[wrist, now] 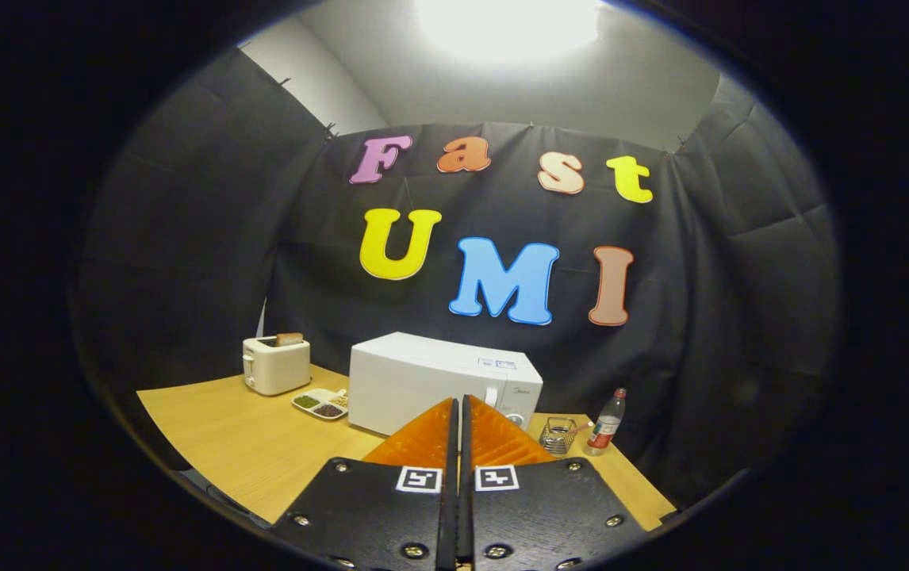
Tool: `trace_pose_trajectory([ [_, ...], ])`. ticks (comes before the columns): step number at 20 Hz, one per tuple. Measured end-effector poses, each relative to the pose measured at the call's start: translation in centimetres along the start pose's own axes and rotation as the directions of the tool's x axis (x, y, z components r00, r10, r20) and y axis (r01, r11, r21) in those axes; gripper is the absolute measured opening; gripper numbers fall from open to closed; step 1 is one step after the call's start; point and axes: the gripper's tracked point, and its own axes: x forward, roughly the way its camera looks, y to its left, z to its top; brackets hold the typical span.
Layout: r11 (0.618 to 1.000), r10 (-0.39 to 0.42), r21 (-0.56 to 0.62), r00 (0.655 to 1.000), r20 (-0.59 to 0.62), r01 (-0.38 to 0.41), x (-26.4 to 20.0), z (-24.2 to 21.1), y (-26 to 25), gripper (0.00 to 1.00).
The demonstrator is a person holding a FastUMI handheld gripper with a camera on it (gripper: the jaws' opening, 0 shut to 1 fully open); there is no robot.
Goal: Open the microwave, put the food inside, and close the microwave door.
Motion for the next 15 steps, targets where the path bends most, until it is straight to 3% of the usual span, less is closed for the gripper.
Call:
trace_pose_trajectory([
  [1, 1.0, 0.015, 0.005, 0.999, 0.033, -0.015, -0.2, 0.9, 0.2, 0.01],
  [2, 1.0, 0.005, 0.002, 0.999, 0.054, -0.005, -0.5, 1.4, -0.3, 0.27],
  [4, 0.999, -0.047, -0.017, 0.998, 0.049, 0.048, -0.6, 0.6, -1.8, 0.55],
  [5, 0.996, -0.073, -0.039, 0.997, 0.036, 0.074, -0.6, 0.3, -2.4, 0.63],
  [6, 0.995, -0.082, -0.057, 0.996, 0.027, 0.083, -0.8, 0.2, -2.5, 0.85],
  [8, 0.995, -0.082, -0.056, 0.996, 0.017, 0.083, -0.5, 0.1, -2.3, 0.96],
  [15, 0.997, -0.079, 0.027, 0.995, 0.061, 0.077, -1.6, 1.4, -3.0, 0.96],
])
